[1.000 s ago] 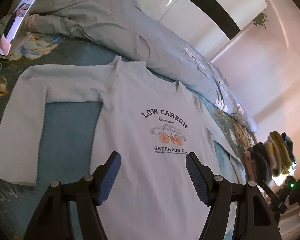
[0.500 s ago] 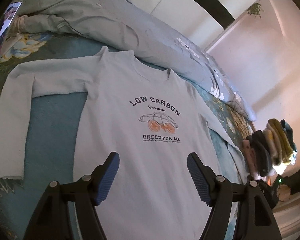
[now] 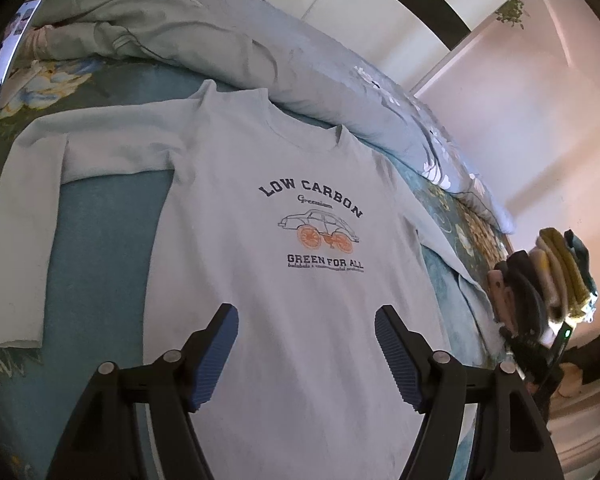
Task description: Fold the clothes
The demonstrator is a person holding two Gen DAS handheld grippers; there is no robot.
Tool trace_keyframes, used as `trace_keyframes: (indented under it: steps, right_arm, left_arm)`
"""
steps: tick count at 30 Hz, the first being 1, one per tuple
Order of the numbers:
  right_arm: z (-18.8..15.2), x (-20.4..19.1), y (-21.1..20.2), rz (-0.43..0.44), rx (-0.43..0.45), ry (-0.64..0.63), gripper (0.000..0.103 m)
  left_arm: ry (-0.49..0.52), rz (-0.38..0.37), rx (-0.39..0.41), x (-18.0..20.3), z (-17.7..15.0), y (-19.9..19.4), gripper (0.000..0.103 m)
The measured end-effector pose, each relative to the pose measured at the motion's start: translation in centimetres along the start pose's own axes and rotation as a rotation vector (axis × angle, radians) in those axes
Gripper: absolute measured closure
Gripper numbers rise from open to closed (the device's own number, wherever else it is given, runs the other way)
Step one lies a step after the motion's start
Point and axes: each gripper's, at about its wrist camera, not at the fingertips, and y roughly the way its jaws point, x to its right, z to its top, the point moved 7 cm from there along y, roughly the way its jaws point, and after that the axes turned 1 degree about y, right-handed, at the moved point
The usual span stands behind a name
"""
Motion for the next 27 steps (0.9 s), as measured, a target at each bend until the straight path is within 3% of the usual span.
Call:
trace_keyframes:
  steps: [5,7,10,14,17,22,24,25,27]
  right_arm:
    - [5.0,-4.5,-1.9,-0.063,0.095,-0.239,0.101]
    - [7.1,-6.9,-3.1,-0.036,0.158,-0.342,0.101]
    - [7.2,-10.1,-5.3,-0.051,0.248,-0.572,0.101]
    - [0.9,-11.8,-5.6,0.035,0.190,-0.783,0.101]
    - [-2.2,-9.6,-4.0,0.020,0.082,-0.792,0.101]
    - [-1.0,-7.7,-1.2,-0.059,0.010,-0.759,0.099]
    - [-0.4,-8.2,0.2,-0.082,-0.020,-0.774,0.085]
    - [-0.1,-8.4,1.2,-0.097,-0.045,-0.793,0.070]
    - [0.1,-8.3,3.3,-0.124,-0.095,-0.850,0.067]
  left_arm:
    - [0.010,-0.003,0.003,0.4,0.0,-0.1,0.028]
    - [0.010,-0.002,0.003,0.4,-0.1,0.0,0.028]
    - [0.004,0.005,0.000,0.2,-0.2,0.1,0.028]
    - [-0.007,0.011,-0.011,-0.2,-0.2,0.6,0.028]
    - [-0.001,0.009,-0.016,0.0,-0.2,0.9,0.028]
    - [0.026,0.001,-0.036,1.2,-0.8,1.6,0.028]
    - [0.035,0.003,-0.040,1.4,-0.9,1.6,0.028]
    - [0.038,0.006,-0.040,1.4,-0.9,1.6,0.028]
    - [0.040,0.015,-0.039,1.4,-1.0,1.4,0.028]
